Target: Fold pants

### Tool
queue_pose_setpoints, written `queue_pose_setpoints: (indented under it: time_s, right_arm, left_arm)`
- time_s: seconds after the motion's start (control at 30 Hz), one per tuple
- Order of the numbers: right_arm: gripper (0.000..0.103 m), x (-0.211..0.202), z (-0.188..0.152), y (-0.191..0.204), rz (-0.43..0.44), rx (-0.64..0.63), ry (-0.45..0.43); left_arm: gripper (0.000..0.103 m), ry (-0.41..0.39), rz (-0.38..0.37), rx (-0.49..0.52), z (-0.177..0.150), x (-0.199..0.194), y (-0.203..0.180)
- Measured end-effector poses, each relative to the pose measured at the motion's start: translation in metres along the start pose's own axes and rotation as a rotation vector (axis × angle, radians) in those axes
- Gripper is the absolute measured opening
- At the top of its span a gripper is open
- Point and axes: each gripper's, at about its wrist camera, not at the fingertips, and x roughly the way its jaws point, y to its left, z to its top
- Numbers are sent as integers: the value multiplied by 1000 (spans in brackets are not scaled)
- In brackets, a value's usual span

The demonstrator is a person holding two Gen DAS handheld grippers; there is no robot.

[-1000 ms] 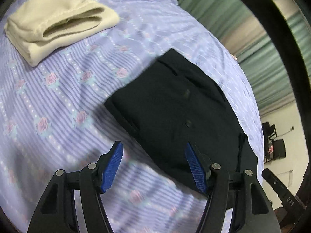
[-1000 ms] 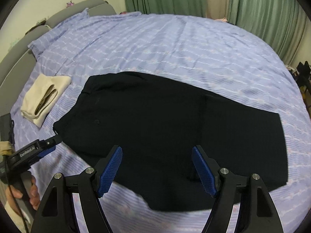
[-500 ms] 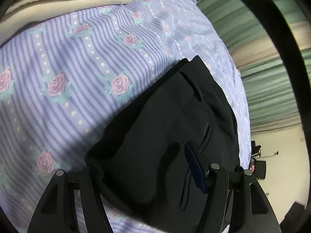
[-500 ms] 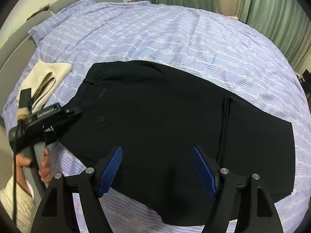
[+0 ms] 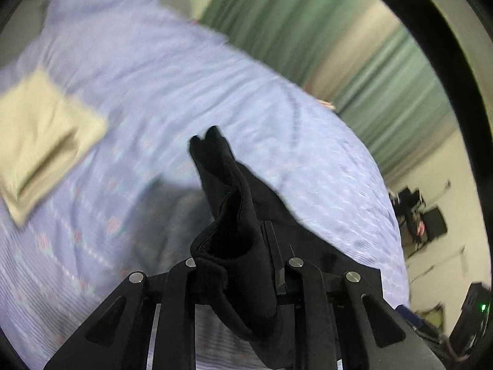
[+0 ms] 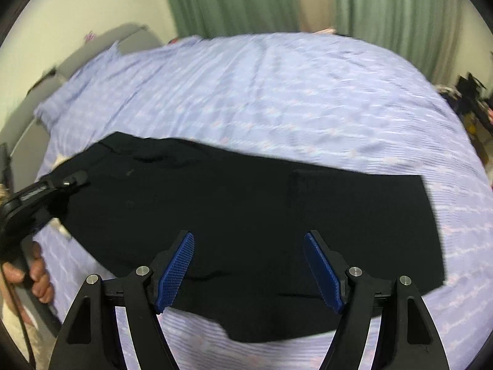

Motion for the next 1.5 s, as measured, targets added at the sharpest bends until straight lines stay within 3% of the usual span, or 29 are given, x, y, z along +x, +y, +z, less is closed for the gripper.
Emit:
queue_pose_setpoints:
  time_s: [0.27, 0.53, 0.7, 0.83, 0.97, 1.03, 1.13, 1.23, 1.37, 1.5]
  right_arm:
    - [74, -85, 0, -104, -72, 143, -130]
    - [74, -146, -31, -209, -136, 252, -217]
    - [73, -157, -55, -276, -162, 319, -199]
    - [73, -157, -66, -316, -184, 336, -180]
    - [73, -154, -76, -350, -197, 363, -144]
    - [73, -154, -82, -365, -183, 375, -126]
    - [74, -148, -83, -376, -162, 387, -114]
    - [74, -136, -81, -380, -130, 378, -96]
    - [74, -102, -68, -373, -45, 326, -80]
    - [70, -46, -49, -351, 31, 230, -30]
  left_arm:
    - [22, -43, -75, 267, 3, -25, -151]
    - [21, 6, -158, 421, -44, 3, -296]
    - [20, 116, -206, 440, -100, 49, -365]
    - [21, 321, -182, 422, -161, 118, -401]
    - [32, 489, -113, 413, -206, 159, -414]
    - [59, 483, -125, 398, -214, 152, -419]
    - [80, 394, -151, 387, -208, 120, -420]
    - [87, 316, -158, 377, -190, 91, -404]
    - [87, 274, -17, 373, -172, 83, -349]
    - [86, 299, 143, 326, -171, 94, -276]
